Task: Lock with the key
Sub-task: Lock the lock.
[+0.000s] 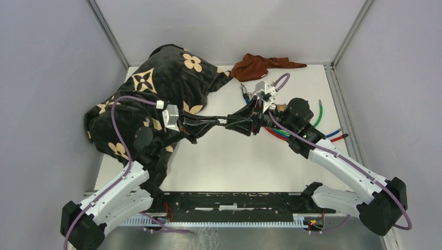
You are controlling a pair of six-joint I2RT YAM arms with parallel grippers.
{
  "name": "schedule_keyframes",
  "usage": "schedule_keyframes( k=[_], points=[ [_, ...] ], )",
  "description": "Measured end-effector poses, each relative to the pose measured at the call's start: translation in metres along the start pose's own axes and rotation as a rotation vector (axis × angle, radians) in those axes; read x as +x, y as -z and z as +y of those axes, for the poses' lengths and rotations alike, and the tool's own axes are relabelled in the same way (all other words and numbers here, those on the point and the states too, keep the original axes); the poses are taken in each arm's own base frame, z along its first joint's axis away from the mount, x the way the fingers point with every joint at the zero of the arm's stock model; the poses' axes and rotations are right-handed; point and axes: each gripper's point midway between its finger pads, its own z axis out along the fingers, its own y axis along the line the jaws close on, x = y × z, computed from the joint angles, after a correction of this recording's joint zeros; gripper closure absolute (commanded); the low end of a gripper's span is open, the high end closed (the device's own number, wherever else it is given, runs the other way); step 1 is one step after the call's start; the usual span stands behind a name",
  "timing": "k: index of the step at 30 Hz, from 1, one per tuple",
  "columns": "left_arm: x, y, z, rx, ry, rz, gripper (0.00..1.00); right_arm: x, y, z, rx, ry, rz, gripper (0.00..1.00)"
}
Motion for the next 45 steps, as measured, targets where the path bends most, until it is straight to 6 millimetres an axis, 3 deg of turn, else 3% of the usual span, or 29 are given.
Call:
schedule_keyframes(
  k=[10, 33, 45],
  points=[
    [-0.01, 0.0, 0.002, -0.012, -0.02, -0.045, 0.98, -0.011, -0.007, -0.001, -0.006, 0.013, 0.029, 1.0],
    [0.007, -0.011, 0.034, -0.178, 0.049, -0.1, 0.98, -0.003, -0.012, -0.034, 0.054, -0.006, 0.062, 1.0],
    [-0.001, -0.015, 0.046, -0.261, 0.008, -0.159, 0.98, -0.01, -0.021, -0.046, 0.051, 0.003, 0.053, 1.0]
  ],
)
